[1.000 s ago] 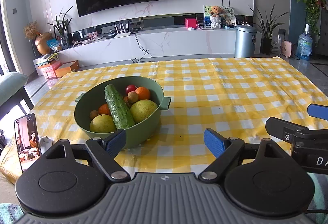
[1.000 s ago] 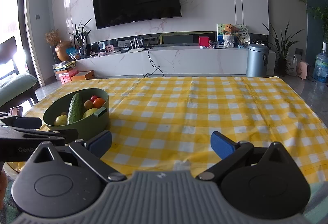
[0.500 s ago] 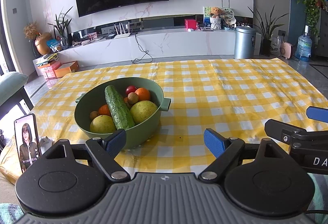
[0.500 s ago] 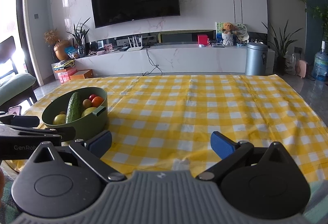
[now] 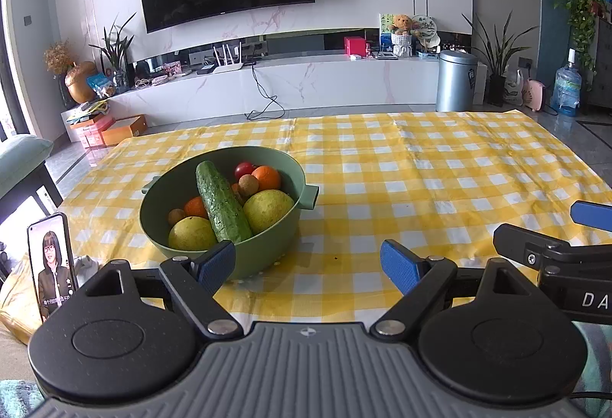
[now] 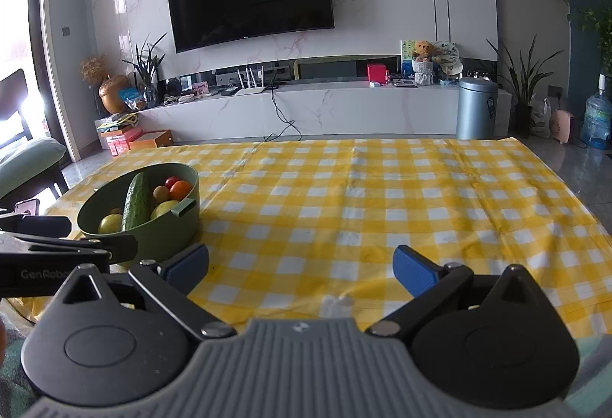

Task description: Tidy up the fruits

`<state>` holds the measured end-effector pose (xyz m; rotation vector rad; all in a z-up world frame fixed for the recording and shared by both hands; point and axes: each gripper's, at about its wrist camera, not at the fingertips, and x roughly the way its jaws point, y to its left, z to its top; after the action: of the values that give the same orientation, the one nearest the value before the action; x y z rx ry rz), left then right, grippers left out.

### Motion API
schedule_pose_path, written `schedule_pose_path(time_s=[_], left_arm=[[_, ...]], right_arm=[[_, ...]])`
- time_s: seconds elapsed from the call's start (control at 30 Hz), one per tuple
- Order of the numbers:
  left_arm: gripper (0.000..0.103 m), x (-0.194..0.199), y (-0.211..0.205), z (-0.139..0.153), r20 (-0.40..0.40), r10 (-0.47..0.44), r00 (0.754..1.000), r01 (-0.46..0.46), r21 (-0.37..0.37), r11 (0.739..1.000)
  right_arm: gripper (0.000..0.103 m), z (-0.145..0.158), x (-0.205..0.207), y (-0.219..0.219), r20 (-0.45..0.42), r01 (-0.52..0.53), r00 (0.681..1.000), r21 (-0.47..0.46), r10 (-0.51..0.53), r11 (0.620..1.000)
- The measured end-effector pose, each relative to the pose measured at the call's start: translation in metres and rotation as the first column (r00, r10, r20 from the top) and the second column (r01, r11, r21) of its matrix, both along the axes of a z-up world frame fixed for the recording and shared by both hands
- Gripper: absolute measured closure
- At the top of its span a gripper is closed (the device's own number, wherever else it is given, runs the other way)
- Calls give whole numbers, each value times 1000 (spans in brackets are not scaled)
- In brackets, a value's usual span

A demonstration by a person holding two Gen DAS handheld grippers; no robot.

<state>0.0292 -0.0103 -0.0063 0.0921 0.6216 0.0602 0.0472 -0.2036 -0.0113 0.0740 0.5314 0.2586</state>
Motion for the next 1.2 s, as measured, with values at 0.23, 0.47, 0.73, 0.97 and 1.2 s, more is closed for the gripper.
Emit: schedule_pose_path(time_s=[0.23,0.47,0.73,0.97,1.2], left_arm=[[3,0,0,0,1,0,1000,0,1,1000],[3,0,0,0,0,-1,1000,1,-2,1000],[3,0,0,0,2,-1,1000,1,-3,1000],[3,3,-5,9,6,-1,1000,1,2,1000],[3,3,-6,11,9,-5,1000,5,0,1000]], right_arm=[[4,0,0,0,0,-1,1000,1,1,1000],[4,0,0,0,-3,0,1000,1,0,1000],[4,0,0,-1,-5,3,1000,0,-3,1000],[4,0,0,-1,-6,2,1000,-1,-2,1000],[4,0,0,-1,-9,3,1000,0,-3,1000]])
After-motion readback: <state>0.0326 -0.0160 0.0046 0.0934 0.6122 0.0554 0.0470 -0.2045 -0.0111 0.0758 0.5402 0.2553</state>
